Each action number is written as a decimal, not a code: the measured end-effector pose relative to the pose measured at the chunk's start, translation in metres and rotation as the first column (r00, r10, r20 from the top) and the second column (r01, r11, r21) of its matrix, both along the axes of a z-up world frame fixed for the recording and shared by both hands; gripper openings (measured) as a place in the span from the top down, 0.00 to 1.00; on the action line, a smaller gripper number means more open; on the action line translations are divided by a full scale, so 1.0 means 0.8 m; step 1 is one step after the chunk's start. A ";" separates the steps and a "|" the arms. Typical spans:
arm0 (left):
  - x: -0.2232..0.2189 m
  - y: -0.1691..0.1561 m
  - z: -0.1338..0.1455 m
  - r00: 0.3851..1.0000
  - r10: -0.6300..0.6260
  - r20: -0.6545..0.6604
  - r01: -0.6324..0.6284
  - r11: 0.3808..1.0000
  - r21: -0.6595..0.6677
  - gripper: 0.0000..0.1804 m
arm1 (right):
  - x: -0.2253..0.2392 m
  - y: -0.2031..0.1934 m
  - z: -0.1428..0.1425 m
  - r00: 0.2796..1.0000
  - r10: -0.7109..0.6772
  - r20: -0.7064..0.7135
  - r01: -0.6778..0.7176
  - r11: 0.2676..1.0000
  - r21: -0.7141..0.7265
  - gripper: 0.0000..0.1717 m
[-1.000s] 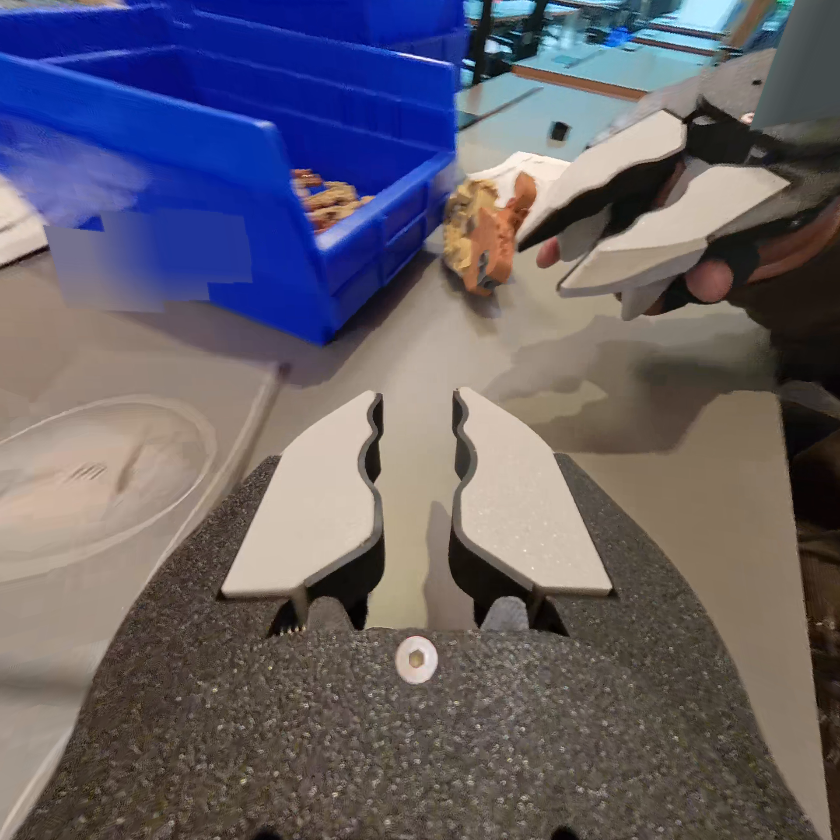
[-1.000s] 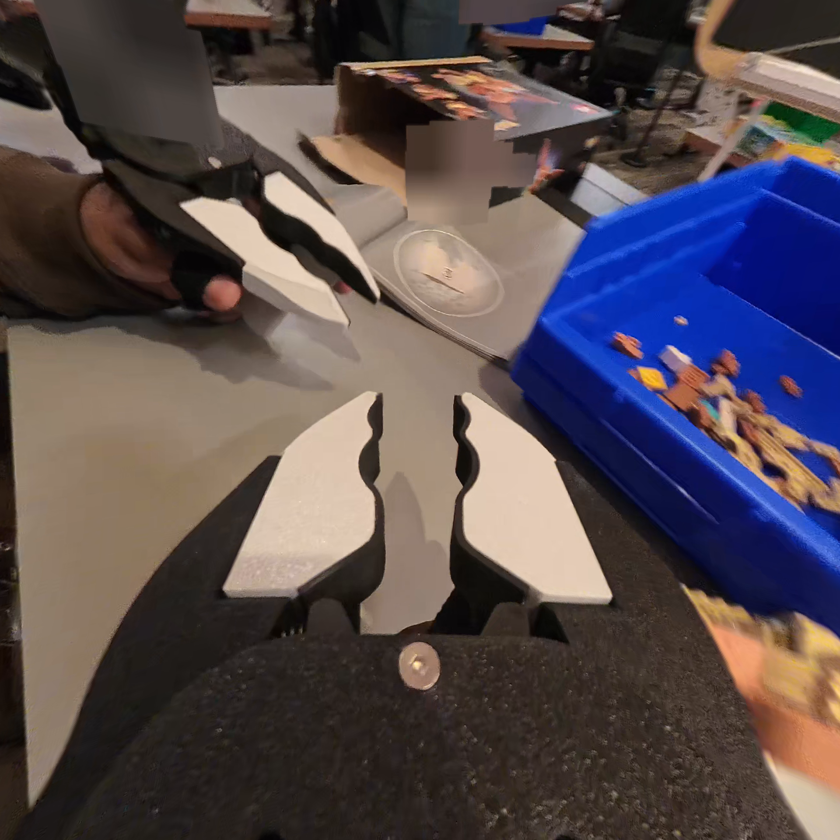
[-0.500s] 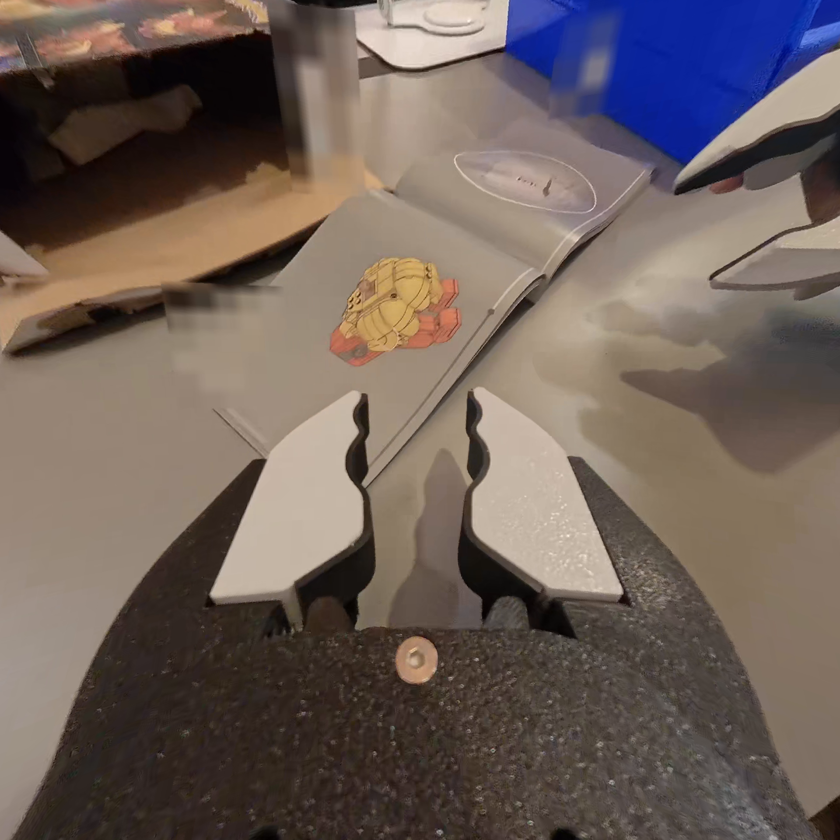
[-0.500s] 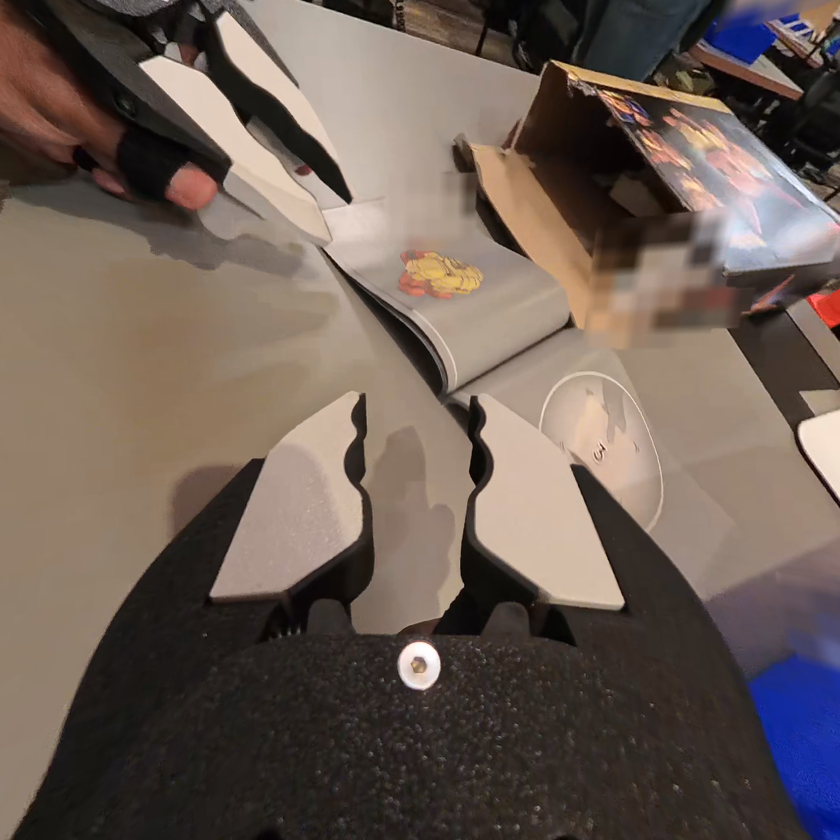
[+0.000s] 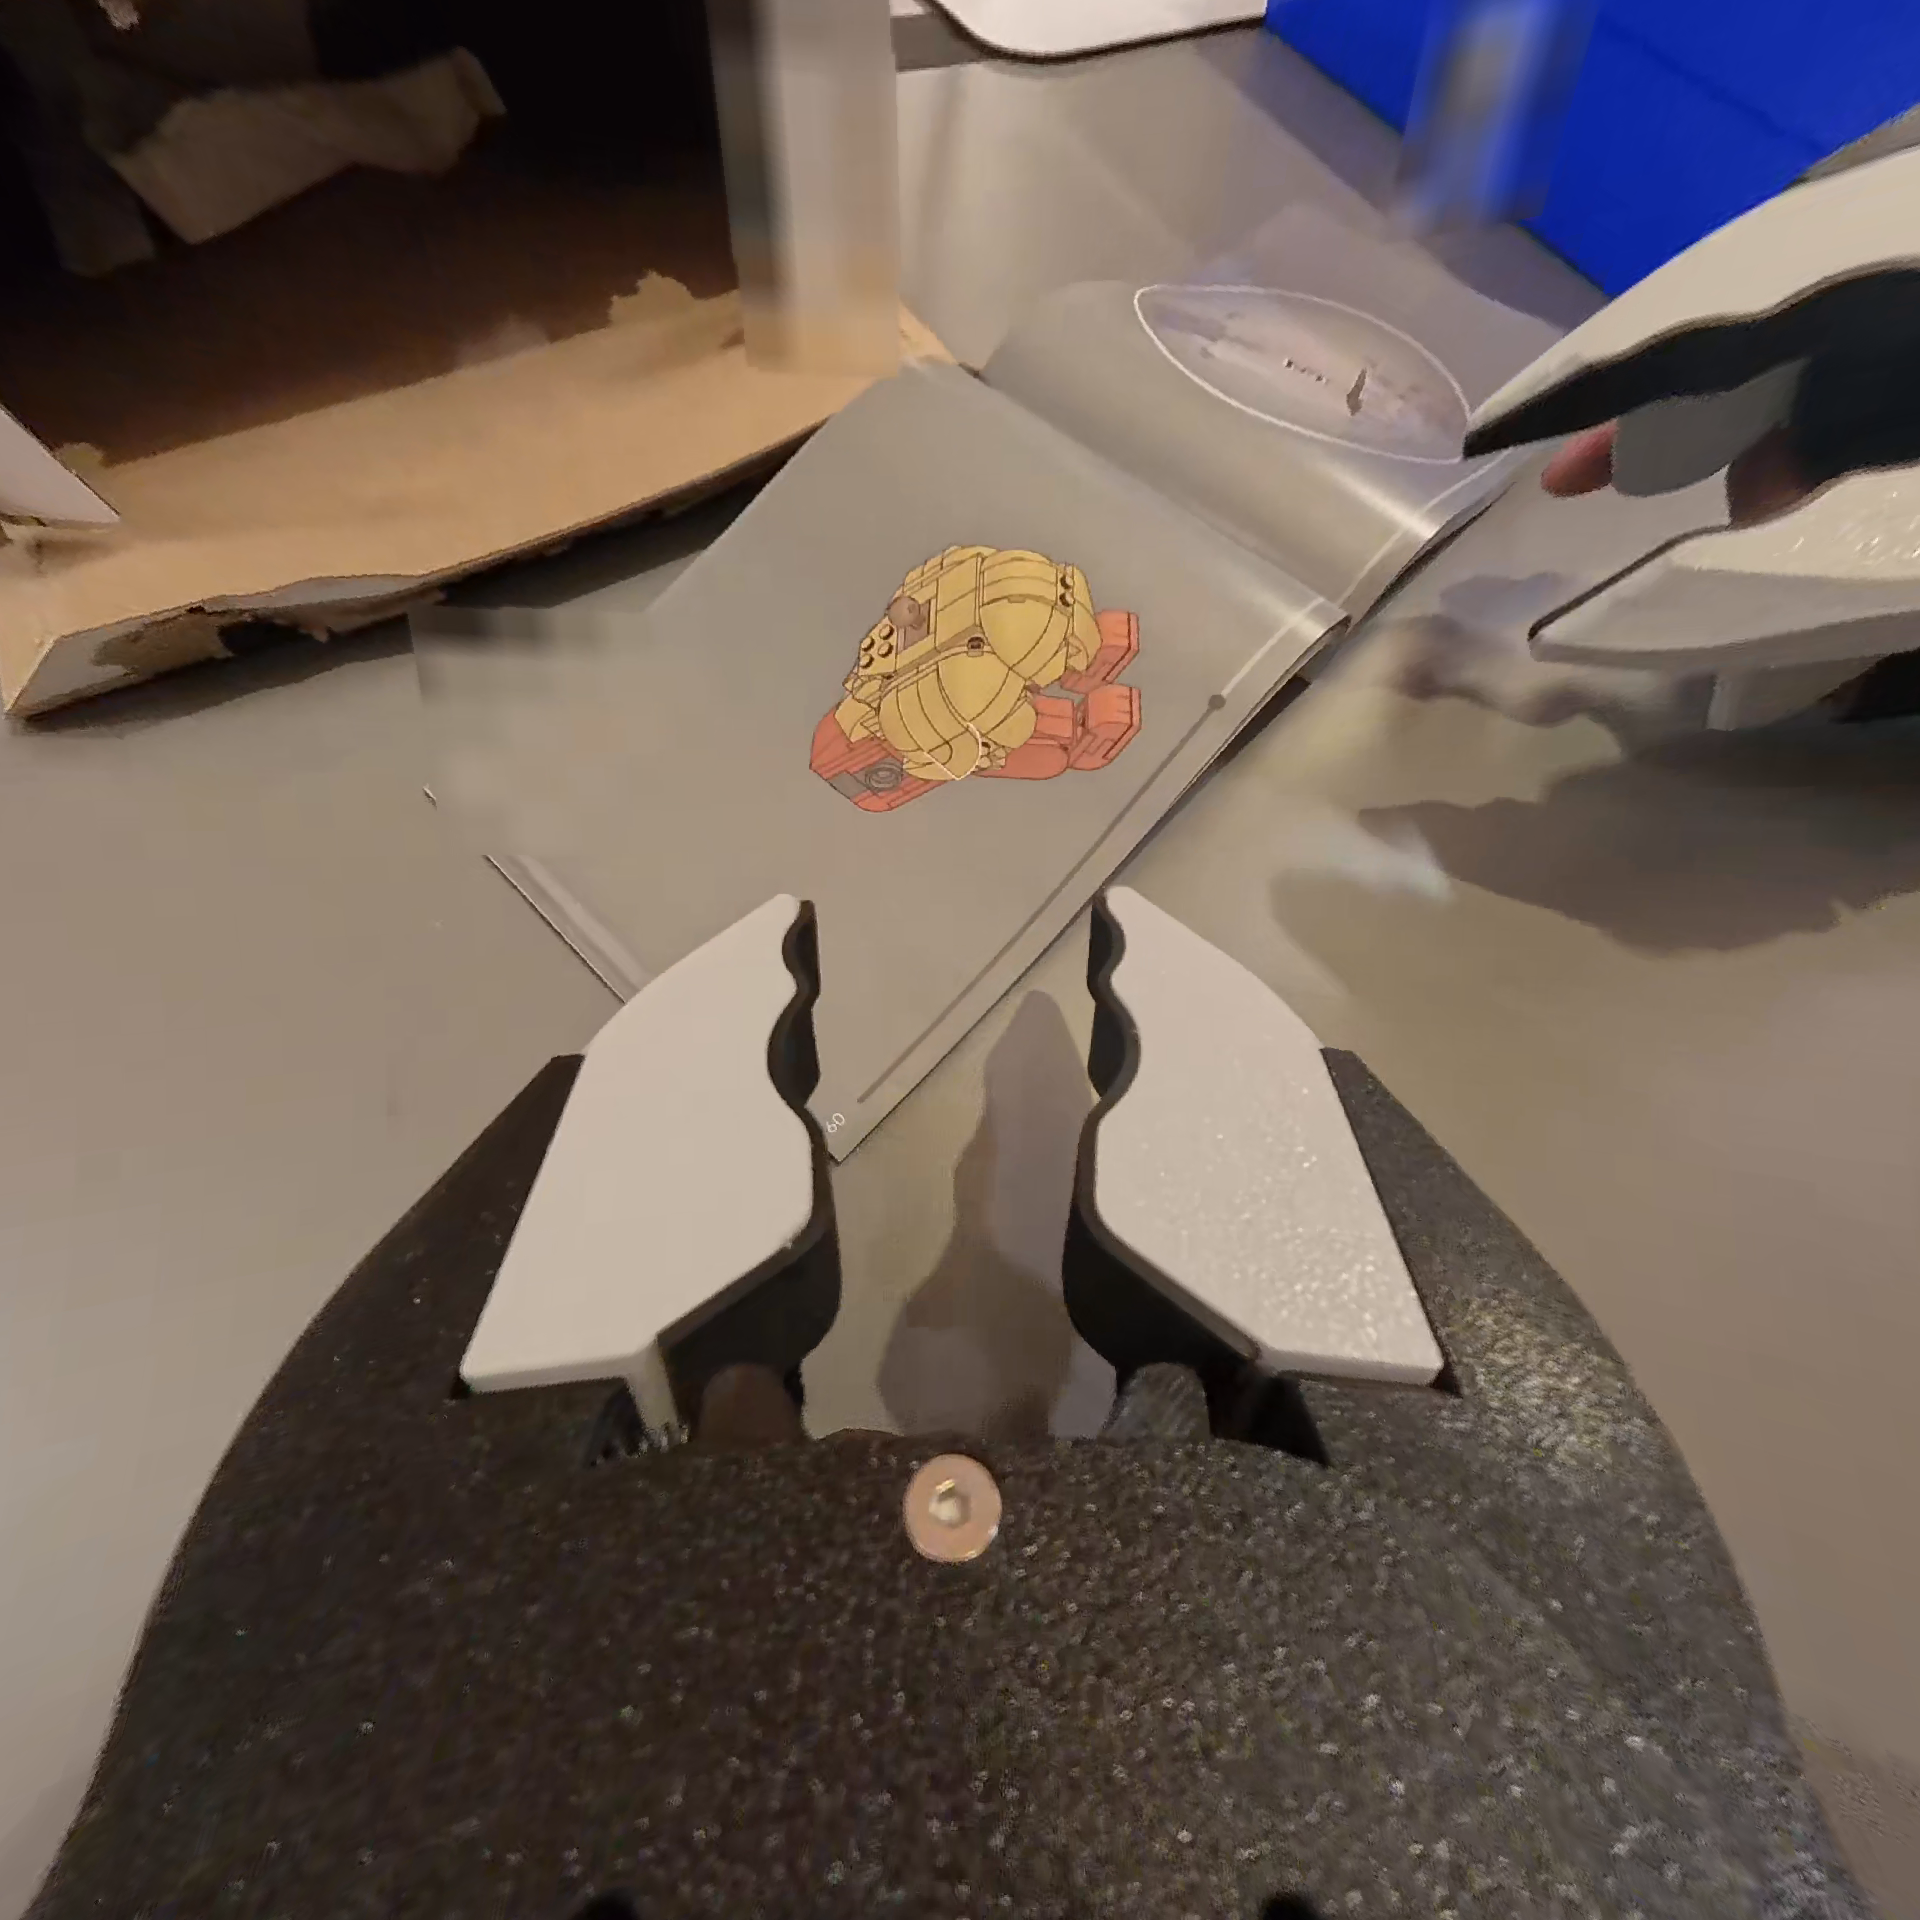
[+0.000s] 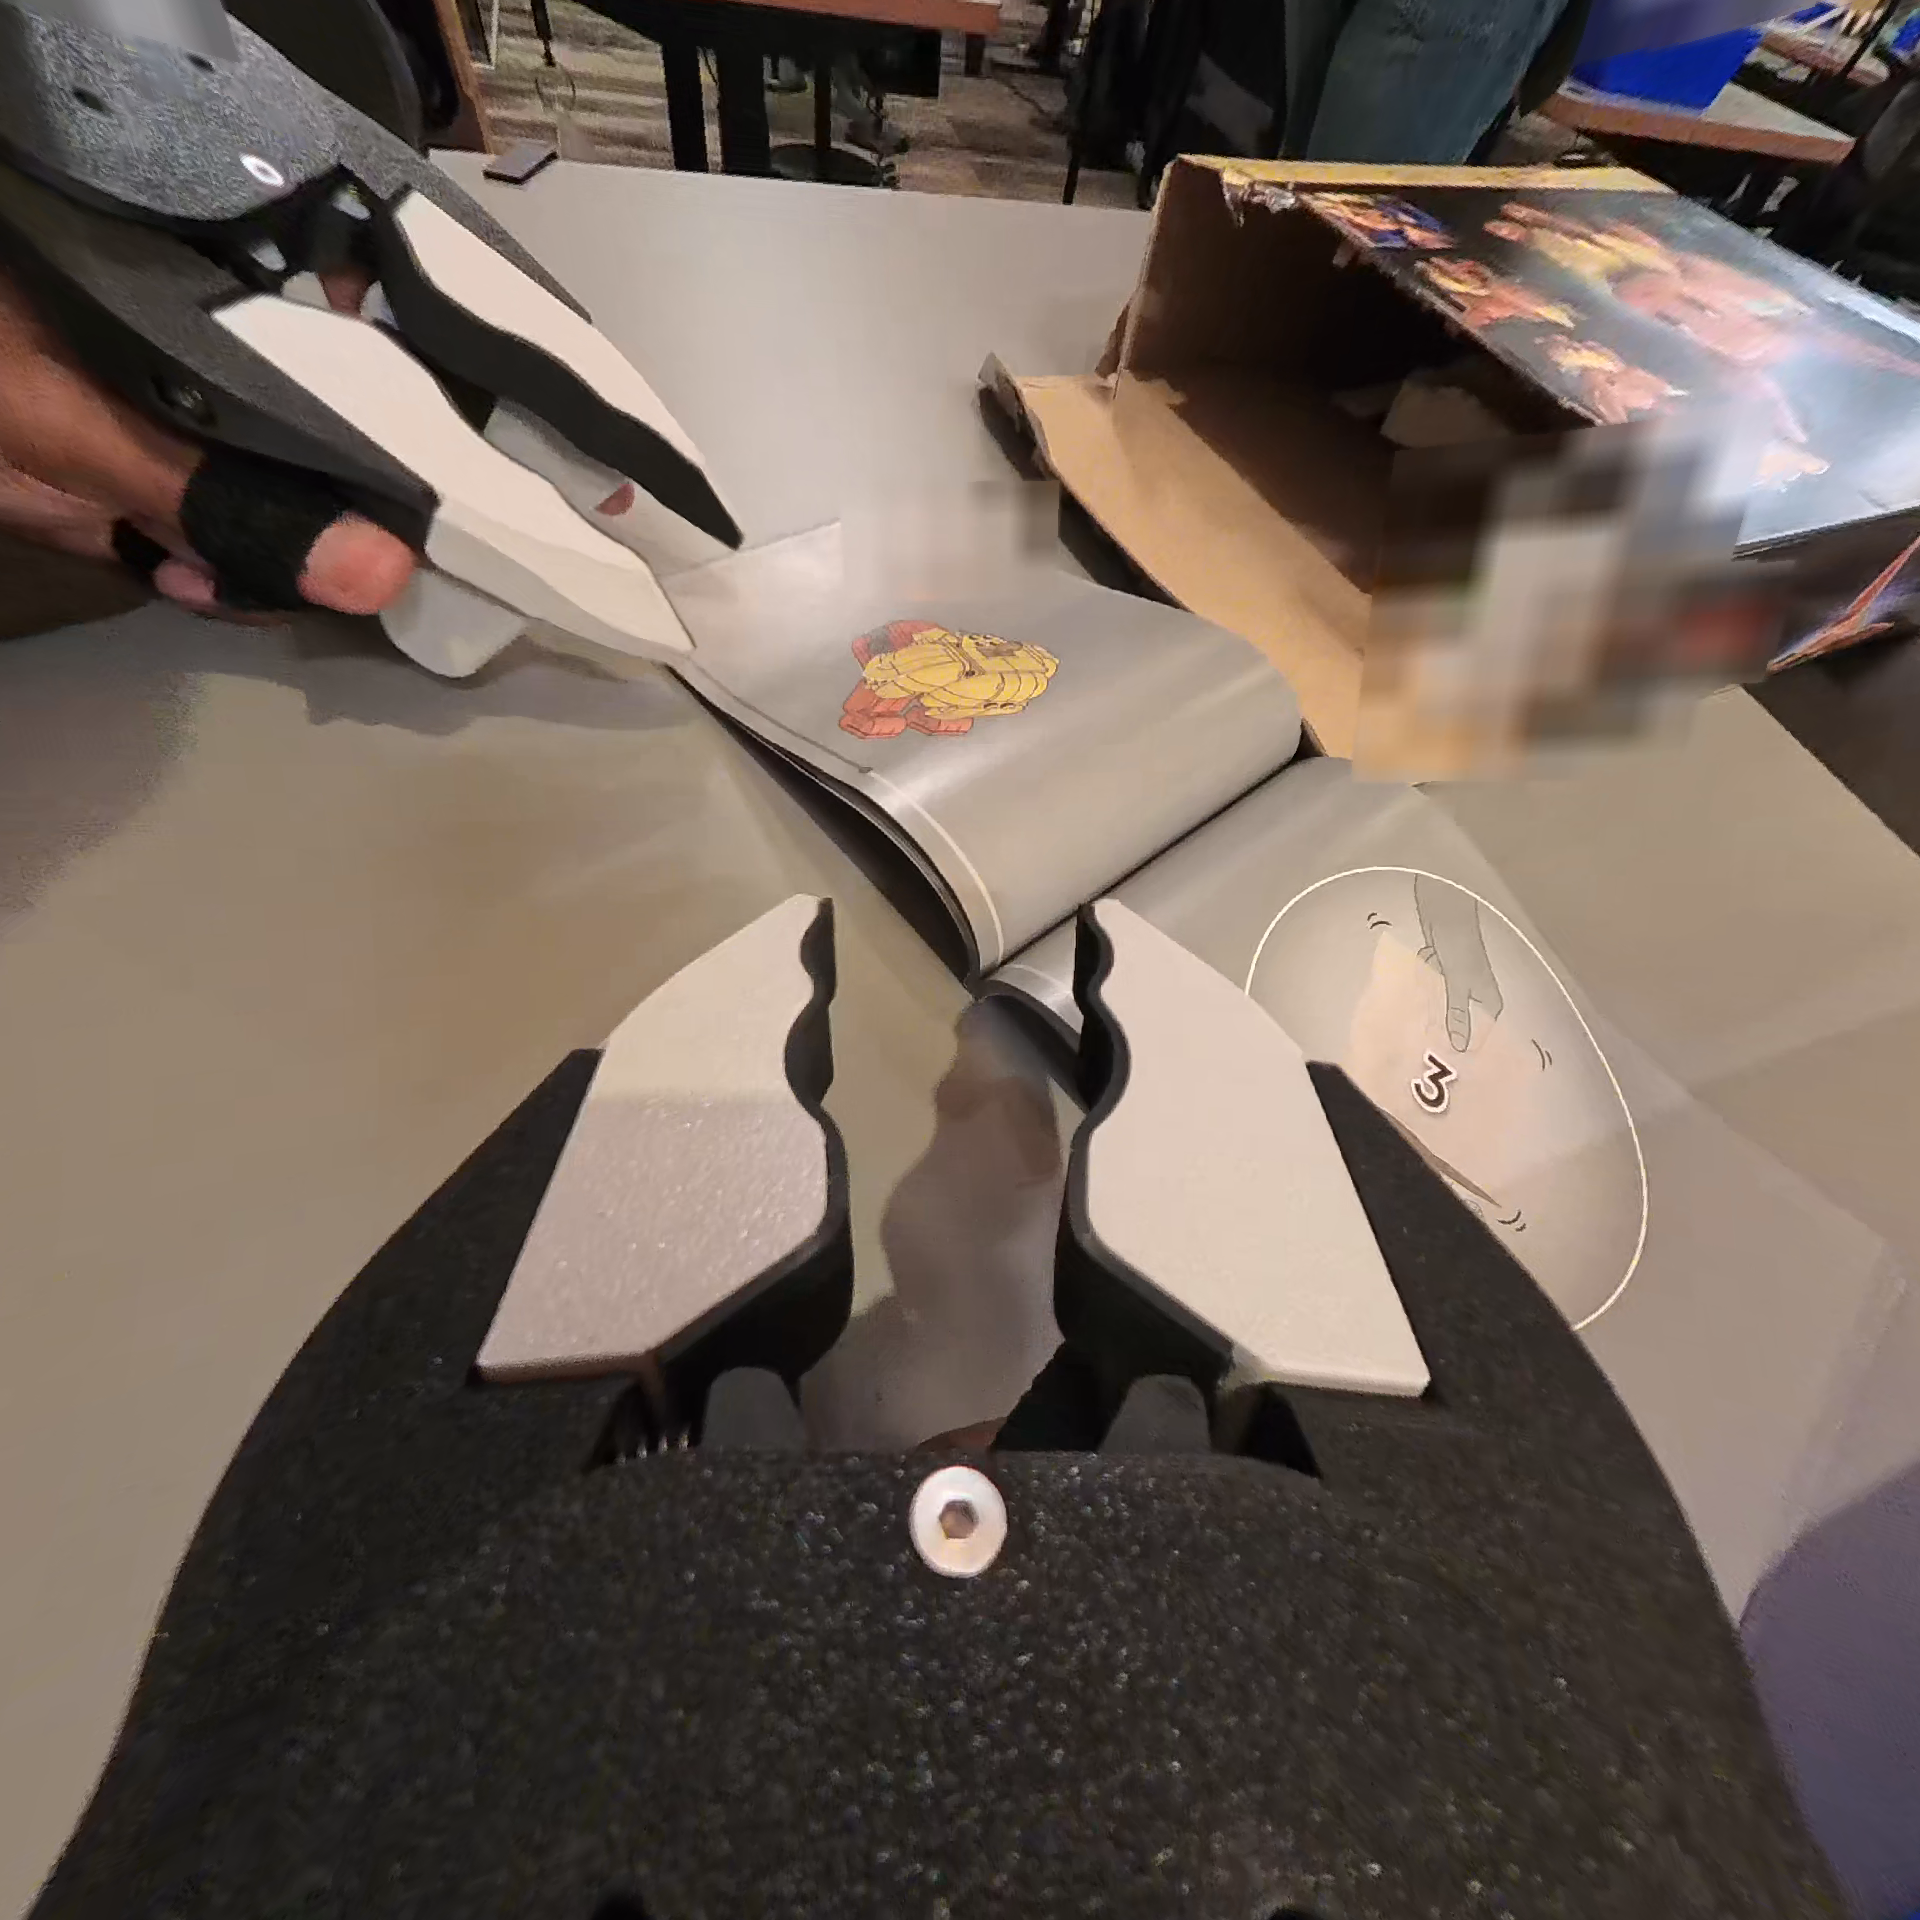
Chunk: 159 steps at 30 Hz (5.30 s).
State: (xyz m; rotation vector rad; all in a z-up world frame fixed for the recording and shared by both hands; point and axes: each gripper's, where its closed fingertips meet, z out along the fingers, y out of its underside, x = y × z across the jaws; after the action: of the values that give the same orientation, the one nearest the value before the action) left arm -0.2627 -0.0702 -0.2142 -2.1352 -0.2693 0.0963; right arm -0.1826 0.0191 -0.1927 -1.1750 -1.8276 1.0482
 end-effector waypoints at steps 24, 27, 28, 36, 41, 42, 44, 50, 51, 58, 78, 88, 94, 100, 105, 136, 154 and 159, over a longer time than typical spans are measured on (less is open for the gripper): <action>0.005 0.006 -0.034 0.999 -0.033 -0.022 0.028 0.974 -0.224 0.70 | -0.004 0.007 -0.016 0.995 -0.069 0.066 0.063 0.994 0.087 0.74; 0.009 0.008 -0.034 0.999 -0.043 -0.017 0.038 0.974 -0.221 0.70 | -0.004 0.007 -0.017 0.995 -0.074 0.066 0.068 0.992 0.103 0.74; 0.011 0.009 -0.034 0.999 -0.049 -0.015 0.044 0.974 -0.220 0.70 | -0.005 0.007 -0.017 0.995 -0.076 0.065 0.069 0.992 0.108 0.74; 0.034 0.022 -0.033 0.994 -0.110 -0.010 0.105 0.971 -0.213 0.71 | -0.016 0.014 -0.012 0.994 -0.112 0.008 0.107 0.966 0.235 0.73; 0.047 0.029 -0.032 0.989 -0.149 -0.018 0.143 0.968 -0.207 0.71 | -0.035 0.015 0.008 0.989 -0.141 -0.054 0.150 0.944 0.295 0.75; 0.048 0.030 -0.031 0.988 -0.154 -0.020 0.147 0.968 -0.204 0.71 | -0.039 0.017 0.012 0.987 -0.150 -0.064 0.162 0.939 0.304 0.75; 0.048 0.030 -0.028 0.988 -0.154 -0.020 0.148 0.972 -0.183 0.71 | -0.043 0.022 0.019 0.982 -0.169 -0.081 0.186 0.932 0.310 0.73; 0.035 0.020 -0.005 0.995 -0.096 0.030 0.097 0.995 -0.036 0.71 | -0.029 0.060 0.042 0.943 -0.295 -0.156 0.322 0.925 0.200 0.73; 0.031 0.016 -0.003 0.996 -0.083 0.036 0.084 0.996 -0.027 0.71 | -0.025 0.070 0.042 0.933 -0.328 -0.148 0.350 0.925 0.152 0.73; 0.019 0.007 -0.005 0.997 -0.064 0.051 0.066 0.997 -0.032 0.71 | 0.018 0.131 0.015 0.836 -0.549 -0.021 0.549 0.836 -0.019 0.77; 0.042 0.066 0.041 0.973 -0.229 -0.030 0.230 0.973 0.023 0.73 | 0.025 0.028 -0.006 0.985 -0.171 0.010 0.156 0.920 0.360 0.84; 0.054 0.146 0.093 0.934 -0.354 0.038 0.349 0.932 0.103 0.75 | -0.016 0.012 0.026 0.981 -0.153 -0.122 0.195 0.809 0.555 0.93; 0.054 0.156 0.116 0.925 -0.368 -0.093 0.377 0.918 0.121 0.74 | -0.011 0.115 0.047 0.895 -0.423 -0.143 0.420 0.691 0.588 0.90; 0.028 0.105 0.053 0.930 -0.367 -0.015 0.367 0.929 0.039 0.73 | 0.015 0.128 -0.006 0.895 -0.428 0.122 0.256 0.719 0.646 0.81; 0.019 0.054 0.011 0.939 -0.338 0.069 0.341 0.940 -0.030 0.72 | 0.001 0.039 0.000 0.979 -0.059 0.195 -0.052 0.854 0.518 0.80; 0.067 0.053 -0.032 0.909 -0.415 0.038 0.404 0.856 -0.324 0.70 | -0.027 0.021 0.000 0.968 0.082 0.237 -0.196 0.838 0.509 0.72; 0.065 0.053 -0.024 0.906 -0.418 0.072 0.422 0.874 -0.242 0.71 | -0.032 0.014 0.014 0.968 0.126 0.215 -0.213 0.868 0.448 0.73; 0.059 0.046 -0.020 0.914 -0.398 0.079 0.405 0.889 -0.215 0.71 | -0.031 0.018 0.017 0.968 0.128 0.217 -0.208 0.892 0.402 0.74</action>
State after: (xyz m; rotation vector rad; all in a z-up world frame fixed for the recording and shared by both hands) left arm -0.2153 -0.0338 -0.2304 -2.3781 0.1799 -0.1580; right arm -0.2076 0.0332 -0.1792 -0.8830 -2.1979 0.5951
